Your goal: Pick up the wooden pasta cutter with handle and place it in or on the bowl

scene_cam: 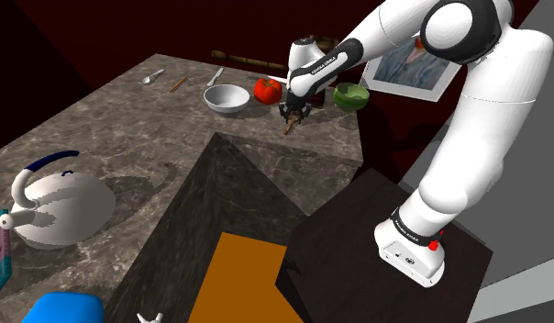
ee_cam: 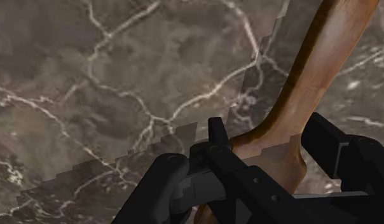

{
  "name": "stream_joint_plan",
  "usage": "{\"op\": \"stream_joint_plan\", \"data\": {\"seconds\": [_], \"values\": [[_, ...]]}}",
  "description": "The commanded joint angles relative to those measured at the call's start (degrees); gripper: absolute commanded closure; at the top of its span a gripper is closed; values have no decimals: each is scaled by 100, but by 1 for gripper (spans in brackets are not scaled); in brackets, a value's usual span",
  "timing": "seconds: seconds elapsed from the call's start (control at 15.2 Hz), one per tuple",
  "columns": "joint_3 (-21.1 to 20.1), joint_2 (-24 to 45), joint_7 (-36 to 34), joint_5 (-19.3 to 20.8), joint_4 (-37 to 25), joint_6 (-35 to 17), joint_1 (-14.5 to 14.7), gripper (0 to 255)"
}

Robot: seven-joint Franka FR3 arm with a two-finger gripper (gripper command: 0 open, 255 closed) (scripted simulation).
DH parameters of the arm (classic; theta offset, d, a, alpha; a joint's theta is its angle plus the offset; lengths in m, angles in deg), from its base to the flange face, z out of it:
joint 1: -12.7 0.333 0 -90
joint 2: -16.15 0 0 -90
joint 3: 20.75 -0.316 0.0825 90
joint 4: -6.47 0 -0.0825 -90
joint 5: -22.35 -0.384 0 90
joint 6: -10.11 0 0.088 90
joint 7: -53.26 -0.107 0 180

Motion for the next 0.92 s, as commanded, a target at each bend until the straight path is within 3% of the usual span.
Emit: {"op": "stream_joint_plan", "data": {"seconds": [0.0,0.86], "values": [[0,0,0,0,0,0,0,255],[-60,-541,185,-171,-186,715,-26,255]]}}
